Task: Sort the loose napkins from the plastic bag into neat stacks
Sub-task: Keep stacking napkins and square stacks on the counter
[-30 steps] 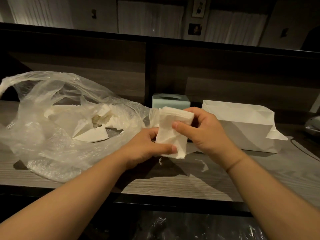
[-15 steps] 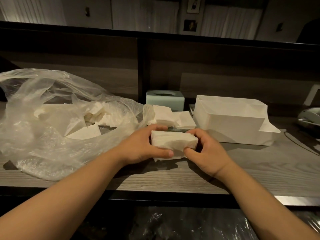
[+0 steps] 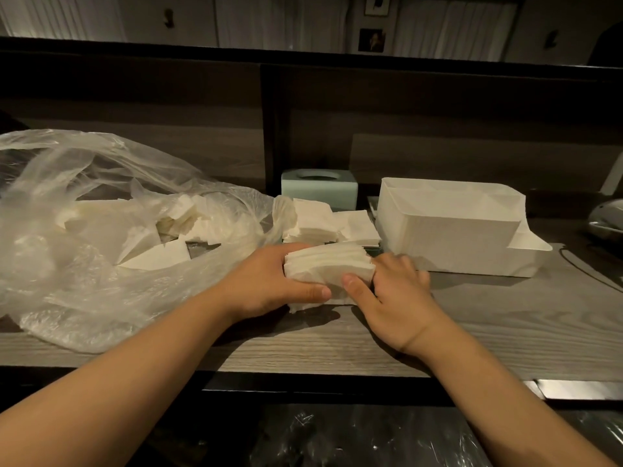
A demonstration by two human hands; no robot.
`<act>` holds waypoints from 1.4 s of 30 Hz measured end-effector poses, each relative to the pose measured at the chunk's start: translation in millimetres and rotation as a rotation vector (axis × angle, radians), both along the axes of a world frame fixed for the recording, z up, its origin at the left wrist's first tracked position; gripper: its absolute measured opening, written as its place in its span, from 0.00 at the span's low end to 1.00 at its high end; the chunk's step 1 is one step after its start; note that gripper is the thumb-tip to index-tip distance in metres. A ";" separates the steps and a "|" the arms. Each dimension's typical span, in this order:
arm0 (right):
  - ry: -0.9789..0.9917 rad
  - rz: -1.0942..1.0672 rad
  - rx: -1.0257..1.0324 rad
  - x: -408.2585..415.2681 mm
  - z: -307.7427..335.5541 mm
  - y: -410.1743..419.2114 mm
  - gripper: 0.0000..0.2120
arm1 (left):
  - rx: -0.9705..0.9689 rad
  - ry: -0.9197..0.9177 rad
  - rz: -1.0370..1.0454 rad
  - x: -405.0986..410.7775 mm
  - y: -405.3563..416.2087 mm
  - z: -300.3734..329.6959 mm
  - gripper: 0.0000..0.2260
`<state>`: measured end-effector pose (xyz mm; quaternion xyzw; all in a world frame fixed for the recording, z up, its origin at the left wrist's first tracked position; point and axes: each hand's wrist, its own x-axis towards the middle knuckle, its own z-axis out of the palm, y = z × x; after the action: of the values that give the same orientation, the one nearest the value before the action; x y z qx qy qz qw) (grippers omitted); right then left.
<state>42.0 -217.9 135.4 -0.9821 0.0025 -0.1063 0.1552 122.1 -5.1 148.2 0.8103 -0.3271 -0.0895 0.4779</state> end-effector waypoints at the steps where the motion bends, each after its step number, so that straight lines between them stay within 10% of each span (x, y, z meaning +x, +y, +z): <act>1: 0.002 0.005 0.009 -0.2 0.4 0.9 0.32 | -0.006 -0.003 -0.008 0.1 -0.6 -0.3 0.23; 8: 0.024 0.139 0.435 -2.3 7.2 -3.3 0.47 | -0.092 0.070 -0.092 -0.1 0.5 -3.2 0.20; 13: -0.015 0.196 0.620 -3.7 10.1 -7.7 0.17 | -0.061 0.038 -0.101 -0.1 2.4 0.2 0.24; 25: -0.064 0.214 0.603 -4.5 8.7 -6.3 0.16 | 0.013 -0.075 -0.029 -7.7 2.1 5.6 0.38; 42: -0.145 0.116 0.970 -1.9 19.2 -14.4 0.13 | -0.131 0.122 0.047 -10.2 -7.1 9.6 0.10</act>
<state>40.1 -232.3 154.7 -0.7853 -0.0137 -0.1521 0.5999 111.9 -12.2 157.9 0.7779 -0.2833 -0.1057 0.5508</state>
